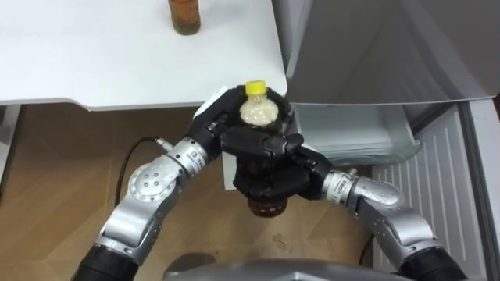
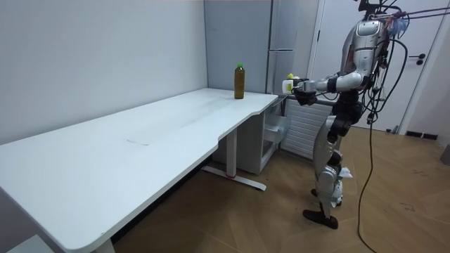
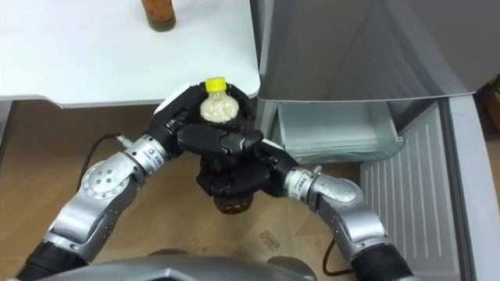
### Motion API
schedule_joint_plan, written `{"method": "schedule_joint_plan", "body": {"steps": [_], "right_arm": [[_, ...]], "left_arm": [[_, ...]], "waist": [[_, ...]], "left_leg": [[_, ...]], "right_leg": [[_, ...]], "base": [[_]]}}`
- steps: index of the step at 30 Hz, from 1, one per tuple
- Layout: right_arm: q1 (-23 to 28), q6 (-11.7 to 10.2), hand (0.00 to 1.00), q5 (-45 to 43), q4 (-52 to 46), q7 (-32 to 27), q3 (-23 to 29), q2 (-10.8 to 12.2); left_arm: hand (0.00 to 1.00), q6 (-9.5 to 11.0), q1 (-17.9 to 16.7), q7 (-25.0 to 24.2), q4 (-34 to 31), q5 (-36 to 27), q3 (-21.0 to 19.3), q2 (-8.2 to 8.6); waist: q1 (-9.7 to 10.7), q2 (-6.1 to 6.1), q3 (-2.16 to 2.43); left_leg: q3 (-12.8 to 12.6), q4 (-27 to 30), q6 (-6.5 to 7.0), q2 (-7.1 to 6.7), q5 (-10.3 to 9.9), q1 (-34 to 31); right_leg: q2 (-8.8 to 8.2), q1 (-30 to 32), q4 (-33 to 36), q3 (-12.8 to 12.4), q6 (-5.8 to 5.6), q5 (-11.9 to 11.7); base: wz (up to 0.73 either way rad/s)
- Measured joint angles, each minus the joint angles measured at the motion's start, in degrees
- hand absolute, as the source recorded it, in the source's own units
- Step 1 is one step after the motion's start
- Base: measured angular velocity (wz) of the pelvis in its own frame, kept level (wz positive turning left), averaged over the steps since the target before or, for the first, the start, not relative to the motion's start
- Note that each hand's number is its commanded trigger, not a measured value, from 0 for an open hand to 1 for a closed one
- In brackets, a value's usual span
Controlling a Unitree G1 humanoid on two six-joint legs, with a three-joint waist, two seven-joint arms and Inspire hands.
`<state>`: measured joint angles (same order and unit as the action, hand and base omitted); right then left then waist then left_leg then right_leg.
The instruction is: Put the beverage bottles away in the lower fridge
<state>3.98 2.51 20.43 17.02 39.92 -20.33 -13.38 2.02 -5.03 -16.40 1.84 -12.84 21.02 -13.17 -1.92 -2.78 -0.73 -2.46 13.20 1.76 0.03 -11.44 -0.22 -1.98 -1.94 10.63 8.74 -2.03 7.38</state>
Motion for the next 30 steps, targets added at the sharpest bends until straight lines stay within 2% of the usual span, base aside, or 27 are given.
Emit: {"method": "schedule_joint_plan", "body": {"steps": [10, 14, 20, 26, 30], "right_arm": [[0.00, -0.01, 1.00, 2.93, 0.03, -1.54, -0.16, -0.27], [0.00, -0.22, 1.00, 5.79, 0.04, -1.55, -0.28, -0.49], [-0.15, -4.24, 1.00, 8.66, -0.10, -1.19, -0.28, -0.20], [-0.19, -8.34, 1.00, 15.05, -1.19, 2.52, -0.06, 0.07], [0.27, -9.52, 1.00, 17.38, -5.07, 5.10, 0.54, -0.26]], "left_arm": [[0.00, 0.01, 0.08, 0.75, -0.30, -1.12, -0.55, -0.59], [0.00, 1.00, 0.48, 0.93, -0.43, -1.12, -0.66, -0.49], [0.00, 1.05, 0.52, 1.16, -4.69, -1.06, -1.73, -1.00], [0.00, 1.04, 0.51, 0.66, -11.68, -1.09, -3.26, -2.09], [0.00, 1.02, 0.51, -0.61, -17.88, -1.95, -4.96, -4.24]], "waist": [[-0.04, 0.12, -0.17], [-0.23, 0.07, -0.23], [-0.05, 0.58, -0.57], [-0.10, 0.62, -0.52], [-0.02, 0.64, -0.51]], "left_leg": [[0.04, -0.24, -0.02, 0.07, 0.01, -0.20], [0.21, -0.02, -0.02, 0.07, 0.00, 0.03], [0.57, -0.50, -0.03, 0.05, -0.01, -0.26], [0.93, -0.33, -0.07, -0.06, 0.02, -0.42], [1.24, 0.37, -0.05, -0.03, -0.02, -0.51]], "right_leg": [[0.08, 0.52, -0.02, -0.05, 0.00, 0.00], [0.08, 0.39, -0.04, -0.08, 0.00, 0.00], [0.12, 0.27, -0.28, -0.04, 0.00, 0.00], [0.18, -0.01, -0.99, 0.00, 0.01, -0.01], [0.09, -0.09, -0.93, 0.11, 0.02, -0.02]], "base": [[0.00], [0.00], [0.01], [0.04], [0.02]]}}
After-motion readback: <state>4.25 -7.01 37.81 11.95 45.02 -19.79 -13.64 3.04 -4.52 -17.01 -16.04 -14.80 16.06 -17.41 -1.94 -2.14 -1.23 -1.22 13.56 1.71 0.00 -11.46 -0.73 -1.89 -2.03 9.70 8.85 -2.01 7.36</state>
